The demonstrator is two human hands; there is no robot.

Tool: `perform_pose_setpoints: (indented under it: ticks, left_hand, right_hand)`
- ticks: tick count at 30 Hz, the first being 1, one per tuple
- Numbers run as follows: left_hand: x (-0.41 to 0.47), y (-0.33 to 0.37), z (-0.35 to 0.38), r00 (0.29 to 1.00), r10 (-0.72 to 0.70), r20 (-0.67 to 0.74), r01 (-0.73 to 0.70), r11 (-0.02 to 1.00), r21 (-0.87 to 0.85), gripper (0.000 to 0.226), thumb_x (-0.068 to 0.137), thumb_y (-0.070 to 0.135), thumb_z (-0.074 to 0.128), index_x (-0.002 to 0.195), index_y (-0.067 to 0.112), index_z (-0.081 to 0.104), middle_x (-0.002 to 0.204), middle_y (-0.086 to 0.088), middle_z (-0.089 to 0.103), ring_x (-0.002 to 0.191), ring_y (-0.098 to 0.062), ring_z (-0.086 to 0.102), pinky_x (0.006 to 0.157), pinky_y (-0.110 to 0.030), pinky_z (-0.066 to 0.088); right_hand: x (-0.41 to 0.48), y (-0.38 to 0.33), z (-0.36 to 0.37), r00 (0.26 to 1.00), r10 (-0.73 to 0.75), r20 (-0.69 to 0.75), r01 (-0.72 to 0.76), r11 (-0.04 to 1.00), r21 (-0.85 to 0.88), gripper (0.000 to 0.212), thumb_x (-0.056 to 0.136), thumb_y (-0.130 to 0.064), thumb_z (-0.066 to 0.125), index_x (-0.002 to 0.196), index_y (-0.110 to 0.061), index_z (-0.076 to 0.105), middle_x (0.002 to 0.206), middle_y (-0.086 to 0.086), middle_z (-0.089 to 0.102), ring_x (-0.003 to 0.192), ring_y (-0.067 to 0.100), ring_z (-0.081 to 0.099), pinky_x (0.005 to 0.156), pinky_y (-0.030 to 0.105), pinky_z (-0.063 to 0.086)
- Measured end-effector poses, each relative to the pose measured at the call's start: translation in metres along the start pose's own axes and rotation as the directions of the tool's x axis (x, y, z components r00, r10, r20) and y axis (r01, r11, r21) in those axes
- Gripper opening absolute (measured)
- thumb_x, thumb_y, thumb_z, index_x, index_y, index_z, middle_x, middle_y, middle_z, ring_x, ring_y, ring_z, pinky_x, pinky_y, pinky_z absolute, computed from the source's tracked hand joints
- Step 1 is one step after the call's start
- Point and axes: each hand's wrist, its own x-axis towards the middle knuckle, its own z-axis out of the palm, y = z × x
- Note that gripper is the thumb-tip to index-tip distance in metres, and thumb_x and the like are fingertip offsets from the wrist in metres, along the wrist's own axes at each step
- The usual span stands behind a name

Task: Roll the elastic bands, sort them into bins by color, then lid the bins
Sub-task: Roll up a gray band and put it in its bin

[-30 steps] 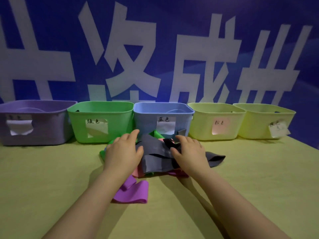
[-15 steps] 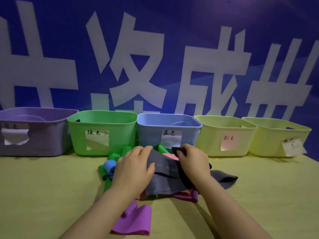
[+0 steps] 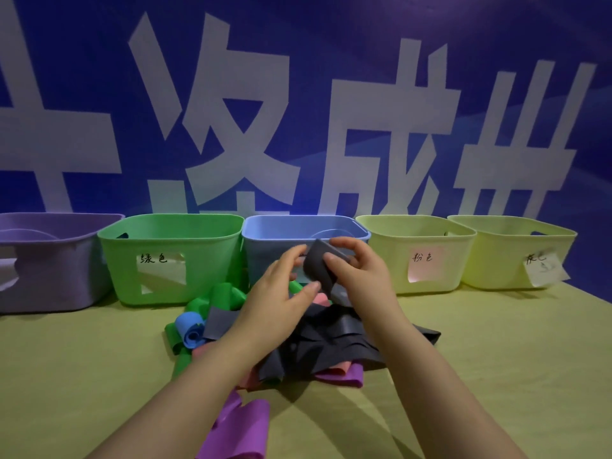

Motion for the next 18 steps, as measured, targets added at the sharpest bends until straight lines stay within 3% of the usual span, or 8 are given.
perform_pose_setpoints:
  ticks: [2,4,9,13,16,18]
  left_hand:
    - [0.000,0.008,-0.001,0.995,-0.084,0.053,0.098,0.920,-0.380,0.033,0.090,0.022,0.054,0.114,0.043,0.045,0.114,0.015,0.055,0.098,0.010,0.055,0.086,-0.018,0.043]
    - [-0.001,0.010,-0.005,0.988,-0.125,0.086,0.152,0.798,-0.583,0.026,0.088,0.021,0.051,0.110,0.034,0.051,0.104,0.011,0.064,0.094,-0.001,0.062,0.087,-0.027,0.048]
    - [-0.016,0.016,-0.020,0.997,-0.066,0.027,0.070,0.835,-0.546,0.038,0.086,-0.005,0.052,0.108,0.025,0.054,0.071,0.006,0.069,0.074,-0.004,0.065,0.067,-0.015,0.049]
    - [-0.034,0.027,-0.041,0.999,0.016,0.047,0.010,0.862,-0.507,0.036,0.079,-0.001,0.065,0.102,0.028,0.065,0.071,-0.002,0.067,0.071,-0.008,0.064,0.065,-0.018,0.051]
    - [-0.048,0.027,-0.053,0.994,0.040,0.099,0.015,0.869,-0.495,0.028,0.067,0.023,0.069,0.092,0.034,0.067,0.066,0.000,0.060,0.065,-0.005,0.056,0.060,-0.014,0.045]
    - [-0.055,0.019,-0.053,0.994,-0.002,0.110,0.051,0.895,-0.443,0.026,0.066,0.023,0.066,0.089,0.033,0.066,0.065,0.002,0.058,0.064,-0.002,0.054,0.060,-0.011,0.042]
  right_hand:
    - [-0.004,-0.006,0.003,0.998,-0.016,0.062,0.017,1.000,-0.022,0.014,0.088,-0.013,0.060,0.101,-0.019,0.061,0.080,0.000,0.068,0.080,0.018,0.066,0.075,0.035,0.055]
    - [-0.007,-0.010,0.004,0.995,-0.019,0.095,0.027,0.996,-0.082,0.009,0.088,-0.015,0.060,0.093,-0.022,0.063,0.077,-0.002,0.066,0.079,0.017,0.065,0.075,0.033,0.054]
    - [-0.023,-0.021,0.004,0.982,-0.002,0.187,0.018,0.996,-0.082,0.009,0.087,-0.011,0.062,0.091,-0.018,0.065,0.076,0.003,0.067,0.078,0.019,0.065,0.073,0.033,0.054]
    - [-0.045,-0.035,0.003,0.956,-0.083,0.281,0.089,0.996,-0.007,0.010,0.085,-0.007,0.061,0.089,-0.016,0.063,0.070,0.011,0.059,0.074,0.022,0.059,0.076,0.042,0.053]
    - [-0.058,-0.034,0.009,0.924,-0.097,0.369,0.098,0.995,0.016,0.018,0.083,0.000,0.062,0.080,-0.017,0.061,0.066,0.008,0.054,0.069,0.016,0.052,0.067,0.025,0.047]
    - [-0.063,-0.022,0.015,0.919,-0.067,0.389,0.090,0.995,-0.041,0.024,0.081,0.002,0.064,0.074,-0.021,0.061,0.063,-0.001,0.054,0.067,0.011,0.051,0.066,0.018,0.043]
